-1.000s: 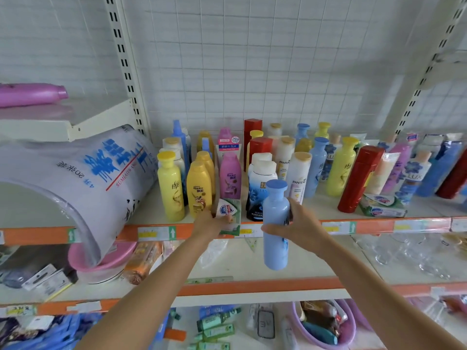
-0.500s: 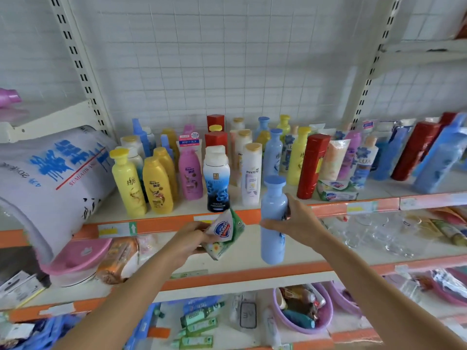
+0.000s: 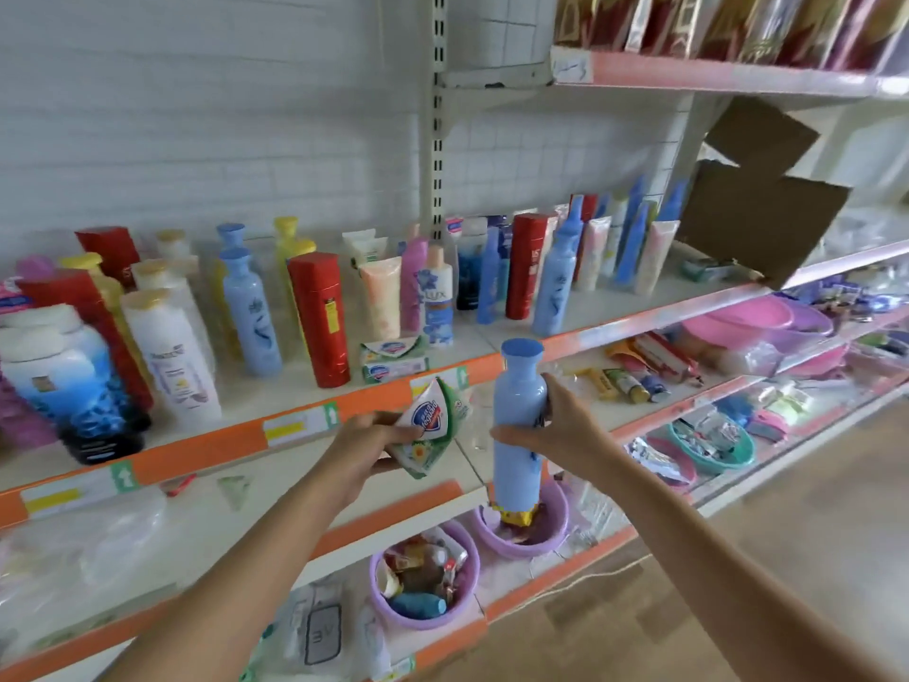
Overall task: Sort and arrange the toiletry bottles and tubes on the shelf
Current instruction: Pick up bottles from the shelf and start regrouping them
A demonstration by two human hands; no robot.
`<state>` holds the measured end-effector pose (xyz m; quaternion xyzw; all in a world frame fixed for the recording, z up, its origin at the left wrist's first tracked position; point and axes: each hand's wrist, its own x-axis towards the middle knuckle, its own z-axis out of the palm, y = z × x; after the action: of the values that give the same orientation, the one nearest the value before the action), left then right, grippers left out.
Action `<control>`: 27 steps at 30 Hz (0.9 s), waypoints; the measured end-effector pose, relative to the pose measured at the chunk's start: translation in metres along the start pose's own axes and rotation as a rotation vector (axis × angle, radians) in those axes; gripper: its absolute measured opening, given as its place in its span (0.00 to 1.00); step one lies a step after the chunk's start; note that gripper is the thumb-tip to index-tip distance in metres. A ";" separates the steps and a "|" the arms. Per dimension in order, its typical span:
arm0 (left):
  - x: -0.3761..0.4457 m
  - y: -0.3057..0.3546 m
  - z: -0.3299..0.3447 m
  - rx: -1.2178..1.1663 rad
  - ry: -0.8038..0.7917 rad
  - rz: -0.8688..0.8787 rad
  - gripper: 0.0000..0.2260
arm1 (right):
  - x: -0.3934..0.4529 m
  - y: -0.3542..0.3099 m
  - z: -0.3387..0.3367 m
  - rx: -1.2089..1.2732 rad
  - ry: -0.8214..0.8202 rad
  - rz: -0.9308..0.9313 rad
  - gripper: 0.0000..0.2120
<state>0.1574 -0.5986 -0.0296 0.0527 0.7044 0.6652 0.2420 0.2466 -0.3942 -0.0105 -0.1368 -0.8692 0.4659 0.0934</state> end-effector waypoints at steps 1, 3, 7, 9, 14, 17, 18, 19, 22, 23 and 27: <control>0.008 0.003 0.018 0.011 -0.031 0.002 0.05 | 0.001 0.010 -0.015 0.002 0.024 0.021 0.27; 0.024 0.009 0.053 0.043 -0.103 0.005 0.06 | 0.004 0.030 -0.041 0.019 0.079 0.057 0.33; 0.063 0.021 0.116 0.105 -0.199 0.017 0.05 | 0.019 0.069 -0.086 0.015 0.170 0.109 0.36; 0.086 0.024 0.145 0.117 -0.227 0.016 0.05 | 0.033 0.088 -0.107 0.017 0.224 0.133 0.28; 0.146 0.043 0.216 0.082 -0.305 0.031 0.05 | 0.079 0.121 -0.170 0.006 0.287 0.149 0.22; 0.173 0.054 0.255 0.042 -0.325 0.037 0.05 | 0.101 0.135 -0.205 -0.017 0.325 0.141 0.25; 0.182 0.056 0.268 0.037 -0.335 0.034 0.05 | 0.107 0.141 -0.216 -0.007 0.344 0.142 0.26; 0.190 0.059 0.280 0.040 -0.346 0.028 0.04 | 0.111 0.146 -0.227 -0.005 0.362 0.143 0.25; 0.211 0.064 0.317 0.047 -0.358 0.012 0.04 | 0.124 0.166 -0.255 0.007 0.395 0.143 0.24; 0.217 0.066 0.329 0.050 -0.352 0.006 0.04 | 0.129 0.175 -0.263 0.006 0.397 0.153 0.24; 0.239 0.070 0.379 0.039 -0.332 0.008 0.06 | 0.149 0.212 -0.300 0.021 0.393 0.168 0.24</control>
<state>0.0863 -0.1504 -0.0265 0.1694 0.6671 0.6347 0.3514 0.2246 0.0011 -0.0181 -0.2958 -0.8150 0.4454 0.2234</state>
